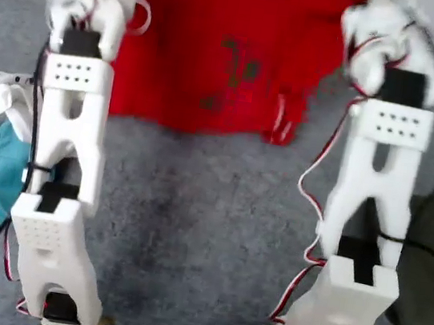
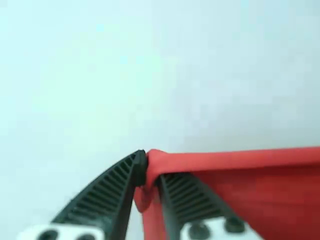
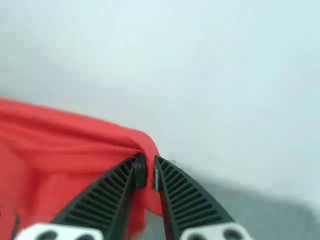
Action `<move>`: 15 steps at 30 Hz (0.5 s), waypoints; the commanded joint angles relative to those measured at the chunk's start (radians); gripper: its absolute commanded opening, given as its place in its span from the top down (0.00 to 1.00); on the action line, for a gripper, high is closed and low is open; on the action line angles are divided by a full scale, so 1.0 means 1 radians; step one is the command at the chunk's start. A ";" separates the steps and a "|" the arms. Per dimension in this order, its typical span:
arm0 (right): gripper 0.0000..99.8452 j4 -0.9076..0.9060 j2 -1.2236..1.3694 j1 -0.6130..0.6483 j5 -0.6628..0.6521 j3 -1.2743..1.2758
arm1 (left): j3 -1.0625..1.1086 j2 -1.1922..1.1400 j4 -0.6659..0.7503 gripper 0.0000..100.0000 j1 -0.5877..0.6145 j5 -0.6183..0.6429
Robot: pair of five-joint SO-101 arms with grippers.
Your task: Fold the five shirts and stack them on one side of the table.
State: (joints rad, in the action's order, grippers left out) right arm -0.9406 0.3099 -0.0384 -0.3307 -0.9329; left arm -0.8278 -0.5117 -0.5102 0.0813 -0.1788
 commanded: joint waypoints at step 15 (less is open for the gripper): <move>0.99 -0.855 0.015 -0.093 -0.057 -0.322 | -0.504 0.031 -1.247 0.99 0.097 0.008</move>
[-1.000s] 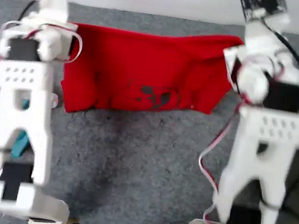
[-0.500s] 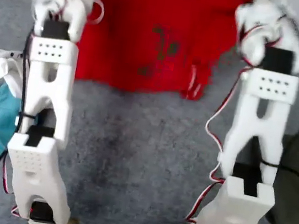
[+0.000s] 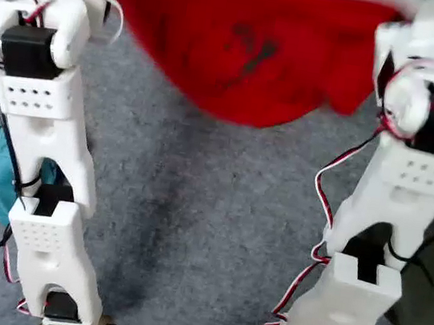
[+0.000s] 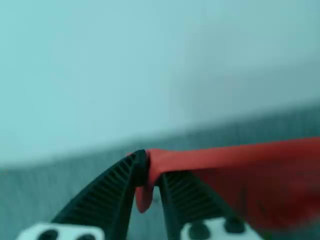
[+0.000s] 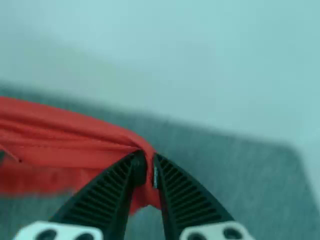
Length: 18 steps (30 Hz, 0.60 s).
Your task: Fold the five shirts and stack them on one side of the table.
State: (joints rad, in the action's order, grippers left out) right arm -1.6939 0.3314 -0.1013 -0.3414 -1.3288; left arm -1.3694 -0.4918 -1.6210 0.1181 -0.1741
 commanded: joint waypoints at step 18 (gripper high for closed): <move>0.99 -0.002 -0.628 0.177 -0.132 1.249 | 0.981 0.269 -0.132 0.99 -0.043 -0.104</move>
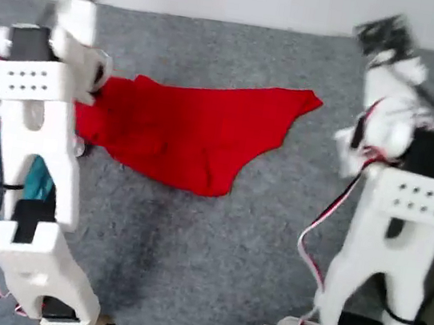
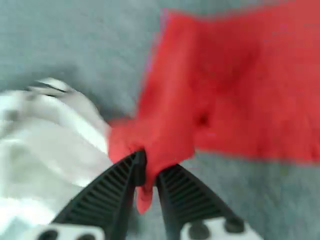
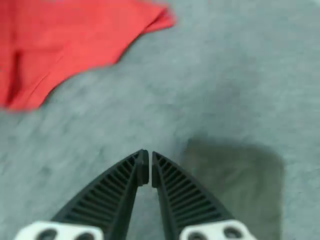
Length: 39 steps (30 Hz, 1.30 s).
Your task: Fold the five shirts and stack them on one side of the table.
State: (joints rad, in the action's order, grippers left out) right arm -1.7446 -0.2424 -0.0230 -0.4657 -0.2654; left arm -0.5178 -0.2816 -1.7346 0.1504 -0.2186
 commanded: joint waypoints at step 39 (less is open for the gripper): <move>0.83 0.358 1.592 0.555 0.273 -1.298 | 0.295 0.068 0.100 0.99 -0.021 0.292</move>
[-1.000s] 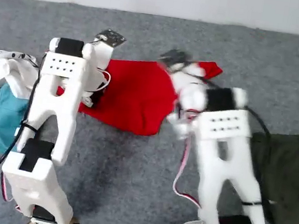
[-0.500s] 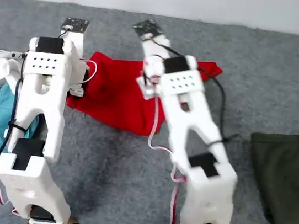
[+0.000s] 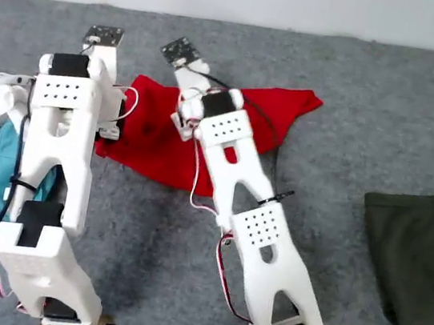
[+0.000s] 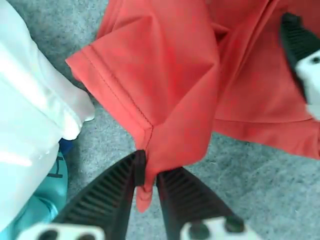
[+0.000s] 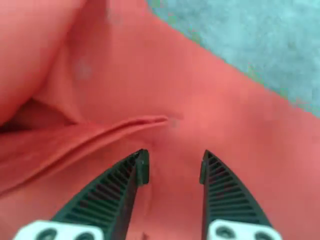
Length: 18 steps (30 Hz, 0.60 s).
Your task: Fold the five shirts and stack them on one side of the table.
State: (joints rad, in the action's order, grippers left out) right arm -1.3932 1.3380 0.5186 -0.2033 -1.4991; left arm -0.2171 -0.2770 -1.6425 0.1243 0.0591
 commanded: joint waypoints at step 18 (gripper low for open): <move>0.99 -0.211 -0.008 0.012 -0.216 -0.109 | -0.005 0.063 0.005 0.99 0.005 0.014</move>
State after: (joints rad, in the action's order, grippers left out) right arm -1.5113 1.3809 0.5401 -0.4043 -1.5604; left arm -0.2171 -0.2770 -1.6425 0.1243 0.0591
